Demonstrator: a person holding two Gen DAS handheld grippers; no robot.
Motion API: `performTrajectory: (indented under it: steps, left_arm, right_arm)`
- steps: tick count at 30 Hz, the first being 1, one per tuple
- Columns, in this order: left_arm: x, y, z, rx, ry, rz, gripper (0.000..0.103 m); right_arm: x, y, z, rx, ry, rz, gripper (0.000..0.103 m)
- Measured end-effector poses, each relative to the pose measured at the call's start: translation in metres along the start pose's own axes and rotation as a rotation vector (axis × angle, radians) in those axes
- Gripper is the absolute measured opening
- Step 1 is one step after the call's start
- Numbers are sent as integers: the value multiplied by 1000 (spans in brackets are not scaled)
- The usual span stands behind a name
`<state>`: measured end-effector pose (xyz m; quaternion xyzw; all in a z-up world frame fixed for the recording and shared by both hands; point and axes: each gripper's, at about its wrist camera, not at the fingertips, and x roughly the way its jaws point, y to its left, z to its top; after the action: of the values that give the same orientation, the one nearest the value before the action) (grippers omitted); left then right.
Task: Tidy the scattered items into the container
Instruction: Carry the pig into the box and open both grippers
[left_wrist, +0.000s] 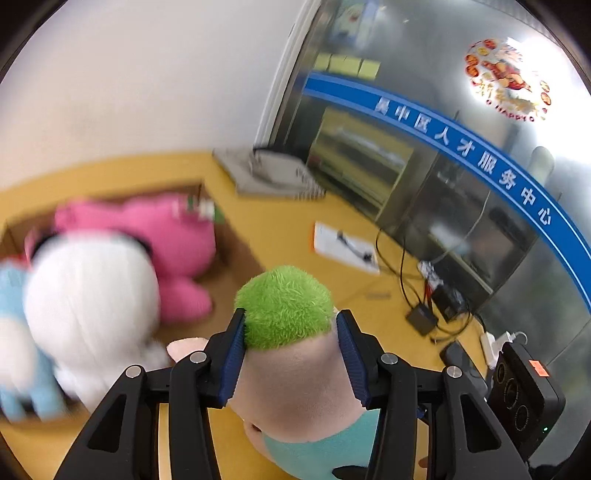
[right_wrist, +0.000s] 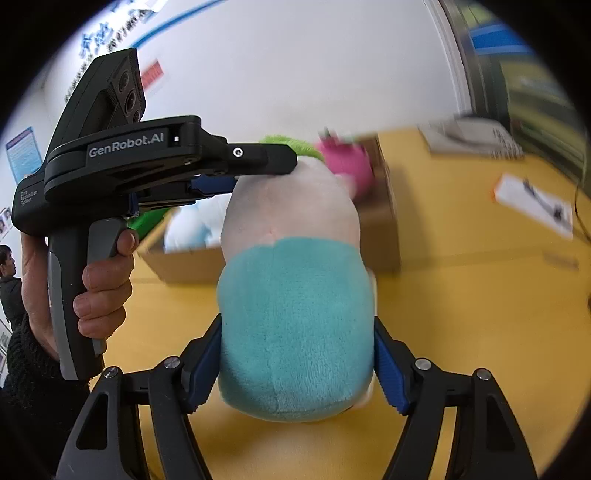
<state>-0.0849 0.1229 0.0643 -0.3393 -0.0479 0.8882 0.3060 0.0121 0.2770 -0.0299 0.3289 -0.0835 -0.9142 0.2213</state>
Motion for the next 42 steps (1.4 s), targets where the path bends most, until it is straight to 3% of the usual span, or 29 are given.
performTrajectory:
  steps: [6,10,14,17,27,32,35,37,42]
  left_arm:
    - [12,21,83,92,-90,55,52]
    - [60,53,110,77,-34,116,52]
    - [115,82,96,18,98,122,52]
    - [136,85,76,22,148,114,52]
    - [171,95,46,-8,256,56,60]
    - [193,75,43,62,292,163,67]
    - [189,73,47,36,288,185,67]
    - [170,74,49,11,255,168,67]
    - [77,85,34,20,153,191,67]
  right_arm:
    - [26,-2,78,-85,-131,-27,72]
    - [75,-25,111,-67,-157,-12,72]
    - [125,-48,101,-32,-82,-28,72]
    - [138,-59,83,3,-12,-36,72]
    - [119,-53,74,-1,89,-110,73]
    - [100,-35,78,-47,35,-149,74]
    - [121,-37,72,-88,95,-197,79]
    - [126,-27,70,-166,107,-244,78]
    - [117,-21,74,-129,121,-260,76]
